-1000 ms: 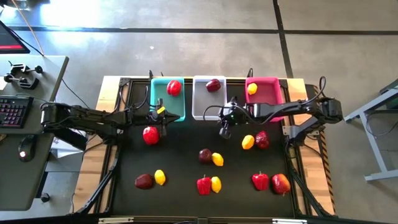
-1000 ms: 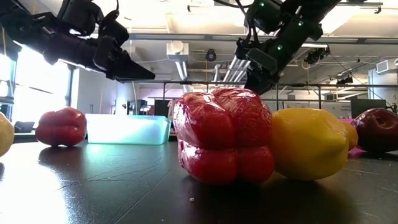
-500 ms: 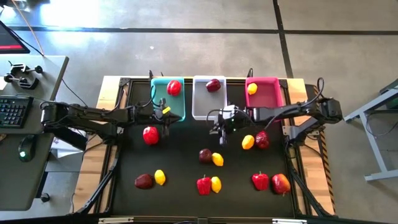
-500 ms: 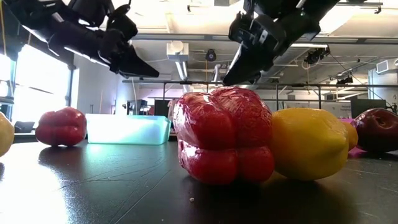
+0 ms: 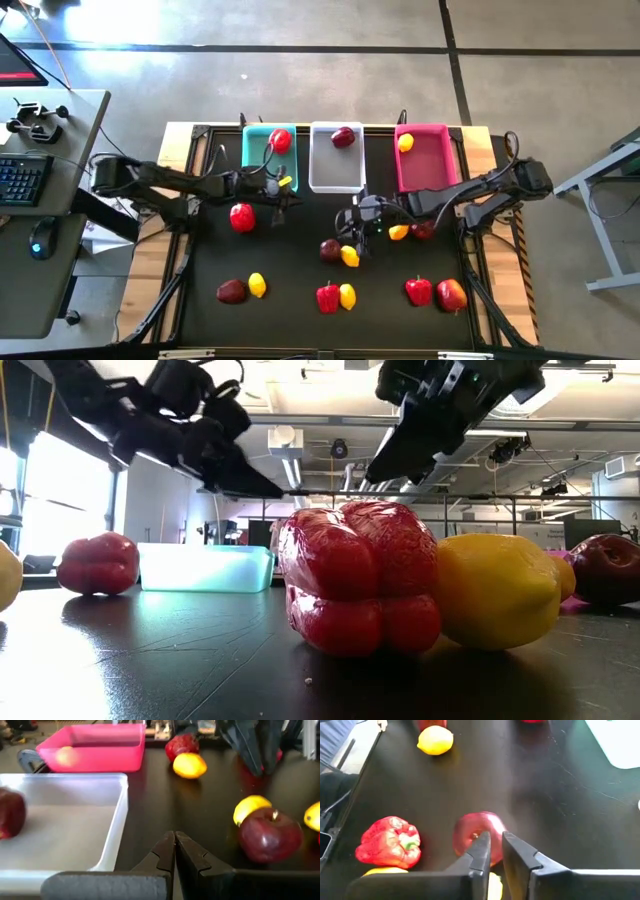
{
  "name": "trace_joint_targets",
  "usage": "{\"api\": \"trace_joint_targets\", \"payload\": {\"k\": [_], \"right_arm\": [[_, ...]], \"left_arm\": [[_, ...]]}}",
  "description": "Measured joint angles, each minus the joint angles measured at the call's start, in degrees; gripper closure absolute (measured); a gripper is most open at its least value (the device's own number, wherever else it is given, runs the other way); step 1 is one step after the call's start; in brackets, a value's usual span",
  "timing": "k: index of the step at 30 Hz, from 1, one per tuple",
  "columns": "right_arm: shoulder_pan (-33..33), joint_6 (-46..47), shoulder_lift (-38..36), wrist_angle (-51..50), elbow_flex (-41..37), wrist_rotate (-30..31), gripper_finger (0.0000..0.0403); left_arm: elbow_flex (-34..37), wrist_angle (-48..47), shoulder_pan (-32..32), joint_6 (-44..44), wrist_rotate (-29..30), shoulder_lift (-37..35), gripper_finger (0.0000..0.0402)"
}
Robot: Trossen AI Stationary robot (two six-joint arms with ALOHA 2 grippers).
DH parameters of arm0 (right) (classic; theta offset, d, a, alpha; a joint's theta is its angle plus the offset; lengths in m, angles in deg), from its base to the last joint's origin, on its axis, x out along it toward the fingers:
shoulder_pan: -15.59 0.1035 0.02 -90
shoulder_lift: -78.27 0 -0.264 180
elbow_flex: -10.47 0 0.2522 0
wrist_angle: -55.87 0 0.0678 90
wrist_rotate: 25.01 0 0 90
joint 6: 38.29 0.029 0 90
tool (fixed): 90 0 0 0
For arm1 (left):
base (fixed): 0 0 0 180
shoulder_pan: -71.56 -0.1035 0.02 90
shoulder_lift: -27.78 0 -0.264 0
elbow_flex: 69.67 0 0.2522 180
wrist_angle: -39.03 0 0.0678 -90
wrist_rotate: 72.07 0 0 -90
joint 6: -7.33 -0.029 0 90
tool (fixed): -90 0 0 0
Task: Sort produce into baskets
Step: Put the apple into the white bin
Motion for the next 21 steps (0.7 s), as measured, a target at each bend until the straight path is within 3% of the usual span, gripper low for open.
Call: {"api": "trace_joint_targets", "payload": {"k": [10,21], "right_arm": [[3.6,1.4,0.6,6.1,0.0,3.7,0.0259],[3.6,-0.5,9.1,9.4,0.0,1.6,0.0254]], "left_arm": [[-2.0,5.9,0.2,0.0,-1.3,8.1,0.0401],[-2.0,6.0,0.2,0.0,-1.3,8.2,0.0401]]}}
